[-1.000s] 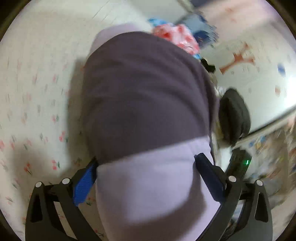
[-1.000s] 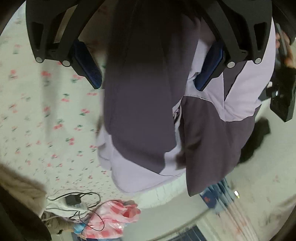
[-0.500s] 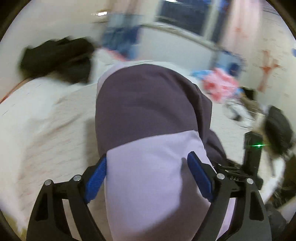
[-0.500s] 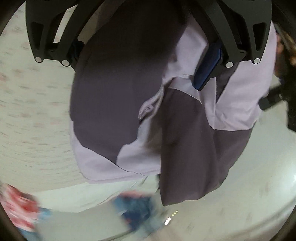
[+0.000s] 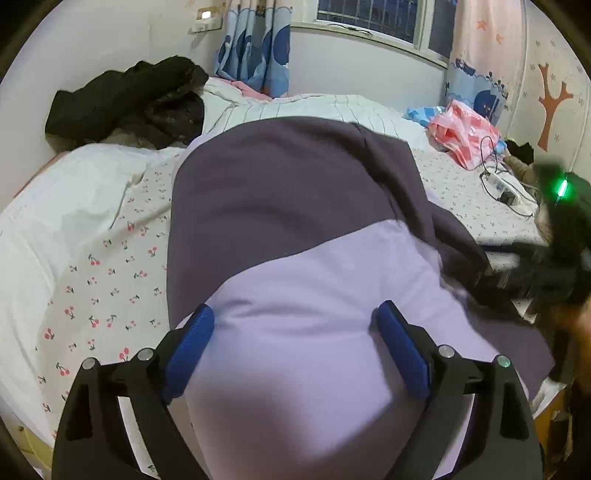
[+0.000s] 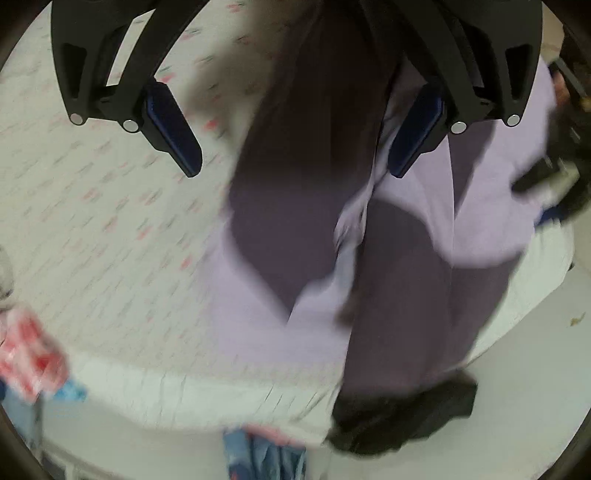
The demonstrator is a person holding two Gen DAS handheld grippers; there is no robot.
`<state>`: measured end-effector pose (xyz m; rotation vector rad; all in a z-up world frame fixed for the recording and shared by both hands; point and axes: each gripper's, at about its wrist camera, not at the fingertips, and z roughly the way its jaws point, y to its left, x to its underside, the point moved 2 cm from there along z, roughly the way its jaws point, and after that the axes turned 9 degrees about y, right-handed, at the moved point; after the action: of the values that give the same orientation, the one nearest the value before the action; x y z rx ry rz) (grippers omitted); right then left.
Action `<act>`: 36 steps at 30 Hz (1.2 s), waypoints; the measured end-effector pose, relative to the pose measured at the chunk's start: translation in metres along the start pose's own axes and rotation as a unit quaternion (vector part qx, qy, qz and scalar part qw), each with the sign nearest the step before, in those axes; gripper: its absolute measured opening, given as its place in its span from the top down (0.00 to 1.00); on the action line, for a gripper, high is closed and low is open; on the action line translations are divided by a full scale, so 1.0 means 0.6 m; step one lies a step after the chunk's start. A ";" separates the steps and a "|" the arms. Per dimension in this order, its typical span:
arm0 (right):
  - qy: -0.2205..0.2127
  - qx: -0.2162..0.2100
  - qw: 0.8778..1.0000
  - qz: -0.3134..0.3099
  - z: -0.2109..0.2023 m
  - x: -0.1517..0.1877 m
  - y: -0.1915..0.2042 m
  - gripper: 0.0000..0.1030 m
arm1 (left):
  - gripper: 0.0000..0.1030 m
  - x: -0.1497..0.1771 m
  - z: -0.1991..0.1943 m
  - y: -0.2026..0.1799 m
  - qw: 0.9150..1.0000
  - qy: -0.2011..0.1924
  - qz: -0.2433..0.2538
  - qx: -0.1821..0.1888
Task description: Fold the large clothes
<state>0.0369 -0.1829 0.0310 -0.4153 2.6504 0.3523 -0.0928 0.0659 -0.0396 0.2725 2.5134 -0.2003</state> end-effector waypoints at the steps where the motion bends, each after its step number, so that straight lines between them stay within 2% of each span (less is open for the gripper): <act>1: -0.021 -0.001 1.000 0.001 -0.021 -0.024 0.002 0.06 | 0.16 0.002 0.003 0.002 1.000 -0.001 0.001 0.003; 4: -0.029 -0.012 0.999 0.008 -0.022 -0.091 0.009 0.06 | 0.16 0.010 0.008 -0.001 1.000 -0.008 0.007 -0.002; 6: -0.002 -0.006 0.999 0.033 0.029 -0.112 0.000 0.06 | 0.16 0.013 0.010 -0.001 1.000 -0.011 0.009 -0.003; 7: 0.018 0.000 0.999 0.051 0.077 -0.112 -0.013 0.06 | 0.16 0.014 0.011 0.001 1.000 -0.013 0.009 0.002; 9: 0.043 -0.069 0.991 0.107 0.156 -0.083 -0.042 0.05 | 0.16 0.012 0.015 -0.003 1.000 -0.013 0.015 0.003; 10: 0.033 -0.089 0.987 0.133 0.166 -0.064 -0.057 0.05 | 0.16 0.011 0.017 -0.007 1.000 -0.010 0.020 0.005; 12: 0.030 -0.064 0.990 0.125 0.152 -0.046 -0.052 0.06 | 0.16 0.012 0.019 -0.019 0.999 -0.008 0.037 -0.003; 15: 0.060 -0.057 0.989 0.122 0.113 -0.034 -0.058 0.06 | 0.16 0.019 0.017 -0.018 0.999 -0.011 0.045 0.003; 16: 0.050 -0.048 0.991 0.114 0.072 -0.031 -0.053 0.06 | 0.16 0.021 0.016 -0.016 0.999 -0.011 0.043 0.001; 19: -0.015 -0.071 0.996 0.059 -0.042 0.000 -0.025 0.06 | 0.16 0.018 0.016 -0.001 1.000 -0.006 0.026 0.013; 20: -0.019 -0.053 0.998 0.042 -0.063 0.021 -0.011 0.06 | 0.16 0.017 0.015 0.002 1.000 -0.005 0.023 0.017; 21: 0.002 -0.024 1.000 0.018 -0.063 0.053 0.006 0.06 | 0.16 0.017 0.015 0.003 1.000 -0.005 0.021 0.018; 23: 0.068 0.034 0.997 -0.012 -0.015 0.113 0.020 0.06 | 0.12 0.018 0.015 0.001 0.999 -0.003 0.024 0.028; 24: 0.076 0.032 0.997 -0.002 0.000 0.135 0.015 0.07 | 0.12 0.021 0.014 -0.010 0.998 0.001 0.043 0.036; 25: 0.095 0.009 0.995 0.020 0.012 0.165 0.003 0.07 | 0.11 0.025 0.010 -0.024 0.998 0.001 0.064 0.028; 27: 0.102 0.013 0.995 0.015 -0.001 0.186 0.001 0.07 | 0.11 0.032 -0.003 -0.050 0.996 0.000 0.093 0.013; 32: 0.104 0.022 0.994 0.013 -0.041 0.177 -0.002 0.07 | 0.09 0.024 0.004 -0.049 0.998 0.007 0.067 0.007; 33: 0.090 0.035 0.995 0.013 -0.057 0.167 0.003 0.07 | 0.09 0.022 0.006 -0.043 0.998 0.009 0.058 0.008; 34: 0.057 0.040 0.997 0.015 -0.083 0.155 0.012 0.07 | 0.09 0.020 0.007 -0.036 0.999 0.010 0.050 0.011; 36: 0.000 0.028 0.999 0.032 -0.121 0.122 0.022 0.07 | 0.09 0.022 0.009 -0.031 0.999 0.008 0.046 0.017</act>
<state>-0.0577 -0.2102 0.0637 -0.3133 2.6713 0.2957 -0.1051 0.0486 -0.0500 0.4046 2.5090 -0.2054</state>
